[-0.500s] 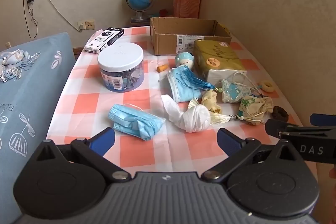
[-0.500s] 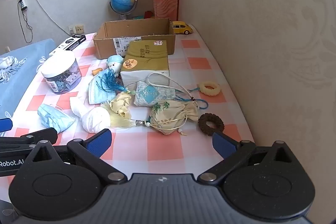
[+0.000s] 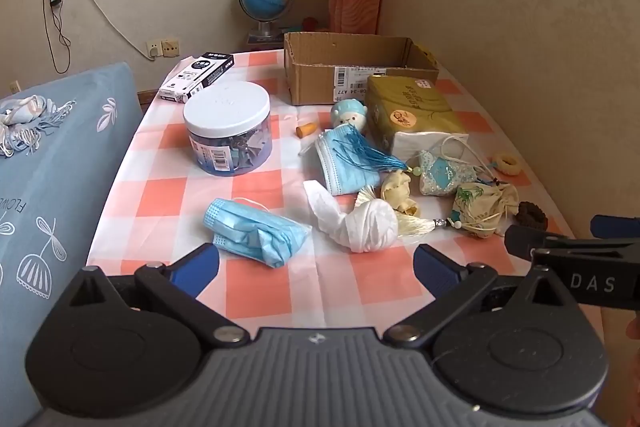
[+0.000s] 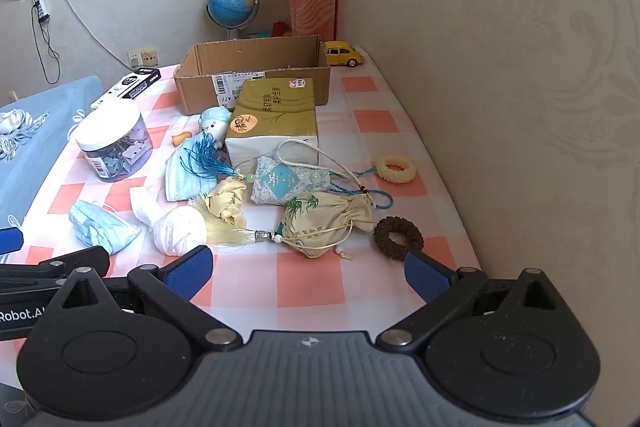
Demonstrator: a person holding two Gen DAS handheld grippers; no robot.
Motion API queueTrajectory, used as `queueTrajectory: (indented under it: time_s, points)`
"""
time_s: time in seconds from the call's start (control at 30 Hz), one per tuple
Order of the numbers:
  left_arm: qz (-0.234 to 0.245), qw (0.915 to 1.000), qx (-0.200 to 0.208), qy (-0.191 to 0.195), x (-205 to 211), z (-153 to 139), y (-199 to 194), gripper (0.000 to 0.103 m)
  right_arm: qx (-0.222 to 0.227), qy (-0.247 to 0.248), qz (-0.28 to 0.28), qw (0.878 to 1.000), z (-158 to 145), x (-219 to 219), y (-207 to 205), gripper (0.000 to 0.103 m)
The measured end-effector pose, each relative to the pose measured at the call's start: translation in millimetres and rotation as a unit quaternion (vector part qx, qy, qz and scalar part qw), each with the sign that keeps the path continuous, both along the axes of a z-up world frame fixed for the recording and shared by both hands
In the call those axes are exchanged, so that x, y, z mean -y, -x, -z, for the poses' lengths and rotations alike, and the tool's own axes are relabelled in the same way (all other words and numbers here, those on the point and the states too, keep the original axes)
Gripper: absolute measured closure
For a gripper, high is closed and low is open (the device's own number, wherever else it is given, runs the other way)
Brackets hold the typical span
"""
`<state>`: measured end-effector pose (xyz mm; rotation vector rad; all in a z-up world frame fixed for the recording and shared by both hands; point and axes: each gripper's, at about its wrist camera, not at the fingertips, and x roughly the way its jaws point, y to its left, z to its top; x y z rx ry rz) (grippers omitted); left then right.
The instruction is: Organize soft objects
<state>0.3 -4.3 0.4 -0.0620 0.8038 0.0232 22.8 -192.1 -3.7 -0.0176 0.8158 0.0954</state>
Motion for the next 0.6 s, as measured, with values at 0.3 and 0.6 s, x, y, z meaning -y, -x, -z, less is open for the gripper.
queueTrajectory:
  time_s: [0.3,0.6]
  points:
    - [0.001,1.0000,-0.001,0.002,-0.3,-0.1,-0.3,0.000,0.000,0.002,0.006,1.000,1.6,2.4,0.7,0.000]
    - [0.001,1.0000,0.000,0.002,-0.1,-0.2,0.1,0.000,0.002,0.002,0.006,1.000,1.1,2.8,0.5,0.000]
